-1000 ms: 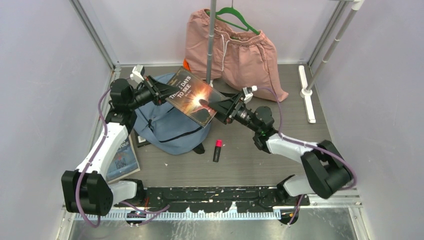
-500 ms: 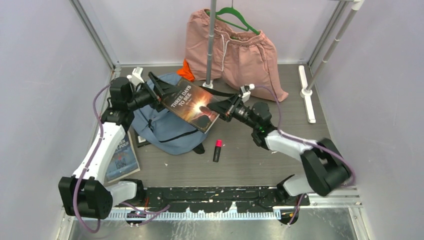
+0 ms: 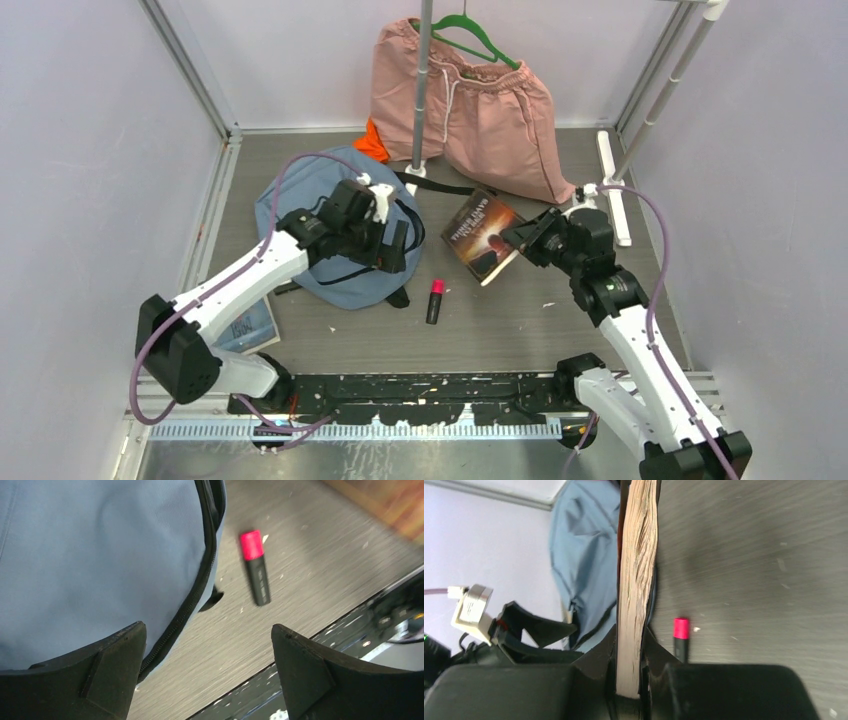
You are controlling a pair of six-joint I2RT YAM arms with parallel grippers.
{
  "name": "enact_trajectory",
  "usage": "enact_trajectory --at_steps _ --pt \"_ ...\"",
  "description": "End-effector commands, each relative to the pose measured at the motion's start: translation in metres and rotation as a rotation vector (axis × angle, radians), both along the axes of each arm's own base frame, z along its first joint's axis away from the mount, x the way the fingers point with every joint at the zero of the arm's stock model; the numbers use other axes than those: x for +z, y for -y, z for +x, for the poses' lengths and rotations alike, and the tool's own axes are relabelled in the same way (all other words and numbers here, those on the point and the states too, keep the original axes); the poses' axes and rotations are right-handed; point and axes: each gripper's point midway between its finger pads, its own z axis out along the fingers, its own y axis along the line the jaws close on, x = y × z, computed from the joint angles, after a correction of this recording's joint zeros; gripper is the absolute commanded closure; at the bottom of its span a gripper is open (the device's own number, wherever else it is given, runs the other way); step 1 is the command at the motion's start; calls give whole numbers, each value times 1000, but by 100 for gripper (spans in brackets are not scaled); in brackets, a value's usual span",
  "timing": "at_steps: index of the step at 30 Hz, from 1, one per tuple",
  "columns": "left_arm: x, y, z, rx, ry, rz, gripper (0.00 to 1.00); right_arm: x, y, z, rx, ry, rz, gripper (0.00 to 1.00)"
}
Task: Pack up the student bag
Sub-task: Pick up the book from the center of the board, then place the book in the student bag.
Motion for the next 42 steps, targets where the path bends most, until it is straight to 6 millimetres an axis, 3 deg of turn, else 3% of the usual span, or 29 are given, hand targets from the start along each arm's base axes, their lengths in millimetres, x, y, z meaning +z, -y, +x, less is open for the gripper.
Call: enact_trajectory --at_steps 1,6,10,13,21,29,34,38,40,41,42 --pt "13 -7 3 -119 122 173 5 29 26 -14 -33 46 -110 99" --pt "0 -9 7 -184 173 359 12 30 24 -17 -13 47 -108 99" --pt "-20 2 -6 -276 110 403 13 29 21 -16 -6 49 -88 99" --pt "-28 0 -1 -257 113 429 16 28 17 -14 3 52 -68 99" --pt "-23 0 10 -189 148 433 39 24 10 -10 13 46 -8 99" --pt "-39 -5 17 -190 131 506 44 24 8 -9 26 44 -7 99" --pt "-37 -9 25 -140 151 535 70 25 8 -10 26 50 -6 99" --pt "-30 -11 24 -113 156 524 74 24 8 -10 29 47 -6 99" --pt "-24 -12 25 -101 168 520 86 24 6 -9 34 47 0 99" --pt "-21 -13 26 -95 176 518 98 23 5 -9 39 47 2 99" --pt "-18 -14 25 -92 175 519 100 24 4 -9 44 49 4 99"
